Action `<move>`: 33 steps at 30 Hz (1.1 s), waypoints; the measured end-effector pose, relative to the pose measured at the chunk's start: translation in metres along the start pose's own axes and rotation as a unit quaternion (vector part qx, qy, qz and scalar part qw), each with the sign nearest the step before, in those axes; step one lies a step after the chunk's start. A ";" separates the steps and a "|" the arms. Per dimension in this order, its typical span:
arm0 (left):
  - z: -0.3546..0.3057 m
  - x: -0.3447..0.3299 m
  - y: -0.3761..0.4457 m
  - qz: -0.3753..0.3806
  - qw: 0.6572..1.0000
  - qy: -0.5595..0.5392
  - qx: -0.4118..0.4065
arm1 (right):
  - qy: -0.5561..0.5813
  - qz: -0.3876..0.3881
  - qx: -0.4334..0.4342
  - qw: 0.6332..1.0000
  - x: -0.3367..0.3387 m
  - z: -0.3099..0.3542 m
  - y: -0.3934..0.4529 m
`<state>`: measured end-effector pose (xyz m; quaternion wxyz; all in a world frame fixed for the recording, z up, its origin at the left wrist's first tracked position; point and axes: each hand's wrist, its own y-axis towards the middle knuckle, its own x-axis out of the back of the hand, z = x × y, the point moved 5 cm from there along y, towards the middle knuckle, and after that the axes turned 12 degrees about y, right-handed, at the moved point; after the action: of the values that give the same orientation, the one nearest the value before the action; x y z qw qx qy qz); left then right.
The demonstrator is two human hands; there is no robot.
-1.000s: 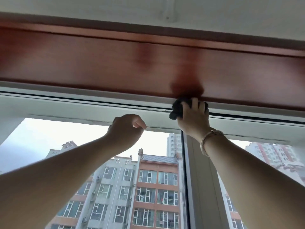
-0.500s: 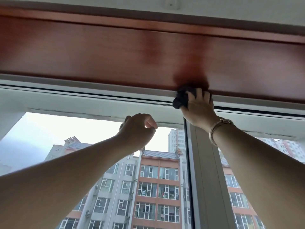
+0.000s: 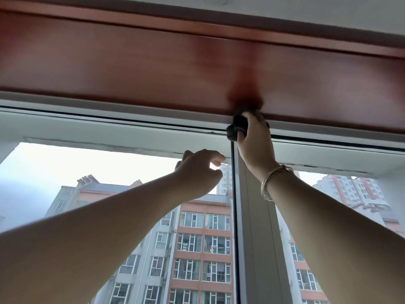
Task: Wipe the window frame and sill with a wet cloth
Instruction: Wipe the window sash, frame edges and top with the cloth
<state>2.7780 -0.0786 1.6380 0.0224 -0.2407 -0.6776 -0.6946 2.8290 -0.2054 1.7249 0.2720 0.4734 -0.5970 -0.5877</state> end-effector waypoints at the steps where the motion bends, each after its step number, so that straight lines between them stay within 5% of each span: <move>1: -0.003 -0.005 -0.001 0.015 1.000 0.002 -0.002 | 0.015 -0.011 -0.007 1.000 0.002 -0.002 -0.005; 6: -0.011 -0.025 -0.008 0.110 0.993 0.024 0.027 | 0.003 -0.035 0.028 0.999 0.011 -0.006 -0.017; 17: -0.013 -0.018 -0.014 0.139 0.987 0.066 0.040 | -0.112 0.039 0.040 0.992 0.024 -0.007 -0.014; 26: -0.004 -0.002 -0.018 0.059 0.996 0.034 0.063 | -0.207 0.071 0.024 0.975 0.013 -0.003 0.008; 33: -0.021 0.009 -0.085 0.023 0.999 0.017 0.032 | -0.101 0.166 0.109 0.975 0.035 0.029 -0.118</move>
<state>2.7331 -0.0886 1.5631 0.0577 -0.2437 -0.6935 -0.6756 2.8182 -0.2067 1.5994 0.2507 0.3328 -0.7518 -0.5111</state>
